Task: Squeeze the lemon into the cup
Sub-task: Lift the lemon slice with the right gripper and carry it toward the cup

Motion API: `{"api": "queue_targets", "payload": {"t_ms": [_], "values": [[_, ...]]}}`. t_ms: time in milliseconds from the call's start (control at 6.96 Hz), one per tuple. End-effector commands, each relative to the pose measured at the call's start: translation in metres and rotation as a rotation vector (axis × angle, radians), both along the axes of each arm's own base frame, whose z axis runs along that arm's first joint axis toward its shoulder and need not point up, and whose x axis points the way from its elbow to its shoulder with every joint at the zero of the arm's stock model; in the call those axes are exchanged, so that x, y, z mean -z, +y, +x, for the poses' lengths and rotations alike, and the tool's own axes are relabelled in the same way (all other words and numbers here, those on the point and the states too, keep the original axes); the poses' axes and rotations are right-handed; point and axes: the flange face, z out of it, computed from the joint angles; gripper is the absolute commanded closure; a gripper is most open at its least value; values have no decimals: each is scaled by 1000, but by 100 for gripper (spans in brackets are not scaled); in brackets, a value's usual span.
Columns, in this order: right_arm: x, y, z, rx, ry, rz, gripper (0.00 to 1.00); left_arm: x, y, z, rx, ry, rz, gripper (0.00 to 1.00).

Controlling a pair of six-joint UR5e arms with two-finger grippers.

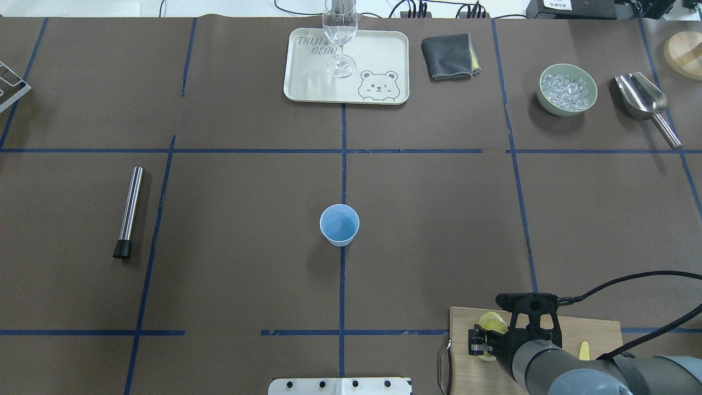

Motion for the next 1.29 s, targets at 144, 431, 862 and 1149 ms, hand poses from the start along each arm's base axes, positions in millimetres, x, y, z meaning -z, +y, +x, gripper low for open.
{"api": "queue_targets", "payload": {"t_ms": [144,431,862,1149], "values": [[19,-47,30,-45,-35,-37,100,-1,0,0,2,-2,-3,0],[51,-76,43,-37,-45,-68,100,-1,-1,0,1,-4,-2,0],[166,-133,30,-11,-16,-42,100,13,-14,3,-5,-5,29,0],[210,-168,9,-18,-25,-72,100,12,-13,3,-5,-5,24,0]]}}
